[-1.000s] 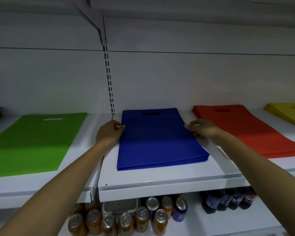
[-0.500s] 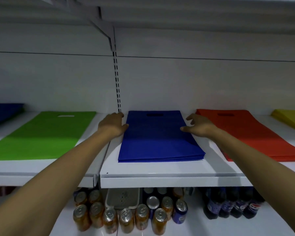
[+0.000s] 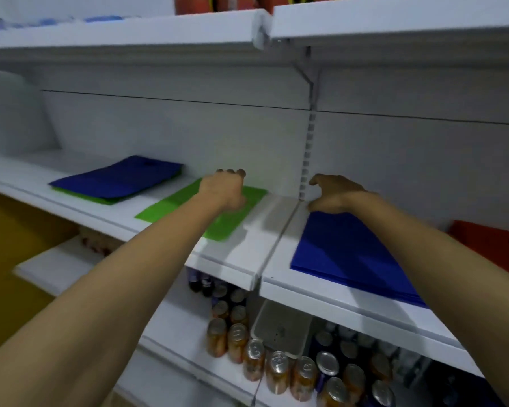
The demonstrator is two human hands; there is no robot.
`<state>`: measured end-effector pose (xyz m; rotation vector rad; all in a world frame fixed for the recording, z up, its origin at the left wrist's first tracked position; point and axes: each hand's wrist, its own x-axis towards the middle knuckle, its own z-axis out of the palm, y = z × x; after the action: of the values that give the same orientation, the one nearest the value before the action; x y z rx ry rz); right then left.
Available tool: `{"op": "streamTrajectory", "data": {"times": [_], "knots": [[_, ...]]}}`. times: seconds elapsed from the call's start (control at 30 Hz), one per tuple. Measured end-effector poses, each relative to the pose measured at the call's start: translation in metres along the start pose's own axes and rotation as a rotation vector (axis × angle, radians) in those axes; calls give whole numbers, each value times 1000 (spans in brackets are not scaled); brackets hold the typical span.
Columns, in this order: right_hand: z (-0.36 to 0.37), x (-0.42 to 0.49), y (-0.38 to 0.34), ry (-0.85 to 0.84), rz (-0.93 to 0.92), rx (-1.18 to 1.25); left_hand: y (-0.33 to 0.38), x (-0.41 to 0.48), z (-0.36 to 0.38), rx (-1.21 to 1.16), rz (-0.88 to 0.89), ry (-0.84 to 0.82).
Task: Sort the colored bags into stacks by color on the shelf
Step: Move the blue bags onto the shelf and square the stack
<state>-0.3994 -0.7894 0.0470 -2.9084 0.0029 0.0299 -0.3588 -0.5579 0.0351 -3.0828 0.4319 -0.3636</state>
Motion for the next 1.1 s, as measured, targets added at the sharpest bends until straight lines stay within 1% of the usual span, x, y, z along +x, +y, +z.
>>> {"op": "streamTrajectory", "data": {"times": [0.13,0.23,0.37,0.5,0.73,0.9,1.1], "knots": [[13,19,-76,8,-132,-93,-60,-27,-7,21,-102,-13],[24,33,-129,51,-230,-136,-107,-42,-9,46,-166,-13],[32,50,-201,64,-322,-128,-172,-59,-13,79,-230,-7],[41,74,-283,86,-411,-103,-244,-72,-22,79,-256,4],[71,112,-417,82,-521,-102,-373,-83,-28,72,-324,27],[89,137,-465,85,-498,-102,-438,-75,-15,78,-299,16],[107,167,-468,57,-390,-141,-479,-50,9,72,-226,27]]}}
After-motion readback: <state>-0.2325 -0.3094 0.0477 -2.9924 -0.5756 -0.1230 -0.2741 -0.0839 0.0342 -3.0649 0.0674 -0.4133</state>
